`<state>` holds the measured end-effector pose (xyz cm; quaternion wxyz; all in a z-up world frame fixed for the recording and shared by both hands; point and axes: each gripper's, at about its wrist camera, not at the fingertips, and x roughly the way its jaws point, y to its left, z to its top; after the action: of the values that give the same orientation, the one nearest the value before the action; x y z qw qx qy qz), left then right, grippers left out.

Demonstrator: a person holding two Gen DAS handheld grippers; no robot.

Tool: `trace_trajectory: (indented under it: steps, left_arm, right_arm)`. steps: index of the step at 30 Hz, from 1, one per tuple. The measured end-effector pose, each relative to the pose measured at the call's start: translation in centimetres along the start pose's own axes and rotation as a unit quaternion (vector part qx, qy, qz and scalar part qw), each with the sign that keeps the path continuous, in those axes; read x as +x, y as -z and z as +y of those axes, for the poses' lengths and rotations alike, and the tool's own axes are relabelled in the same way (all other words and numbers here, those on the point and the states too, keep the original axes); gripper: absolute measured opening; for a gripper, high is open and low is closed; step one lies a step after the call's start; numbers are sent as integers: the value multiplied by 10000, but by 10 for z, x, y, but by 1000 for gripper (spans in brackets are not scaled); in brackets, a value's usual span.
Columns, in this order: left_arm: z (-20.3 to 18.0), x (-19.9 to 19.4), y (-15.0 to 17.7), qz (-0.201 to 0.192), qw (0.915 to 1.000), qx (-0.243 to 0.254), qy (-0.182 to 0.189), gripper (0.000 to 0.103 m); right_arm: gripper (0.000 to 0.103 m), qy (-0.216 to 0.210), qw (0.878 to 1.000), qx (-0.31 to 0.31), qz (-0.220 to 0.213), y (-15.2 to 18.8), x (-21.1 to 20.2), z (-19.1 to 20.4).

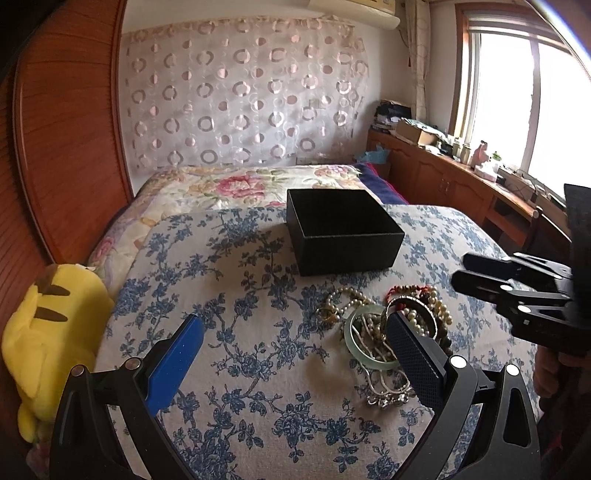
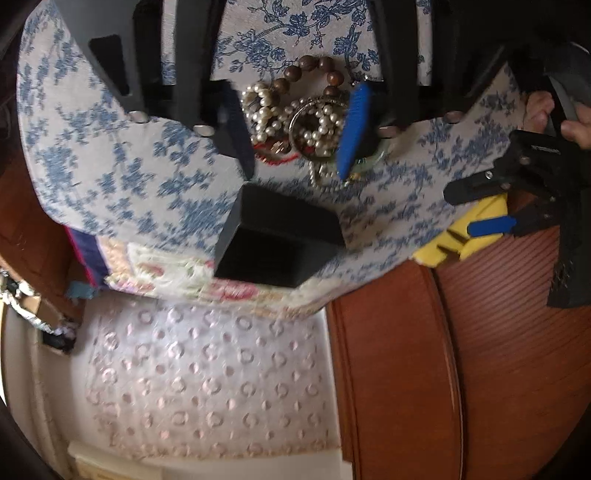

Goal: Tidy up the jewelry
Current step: 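Reach into the jewelry pile and close the left tool on the green jade bangle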

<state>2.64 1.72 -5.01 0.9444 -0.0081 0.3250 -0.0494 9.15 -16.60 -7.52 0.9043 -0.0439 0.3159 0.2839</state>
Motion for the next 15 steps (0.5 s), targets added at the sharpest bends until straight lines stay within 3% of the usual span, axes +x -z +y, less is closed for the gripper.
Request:
trace_trajectory:
  steps: [7, 15]
  left_arm:
    - [2, 12, 7, 184, 9997, 96, 139, 96]
    - [0, 26, 11, 373, 9985, 145, 371, 95]
  right_arm:
    - [15, -160, 9985, -109, 504, 4, 32, -7]
    - [15, -272, 9948, -274, 941, 6, 54, -8]
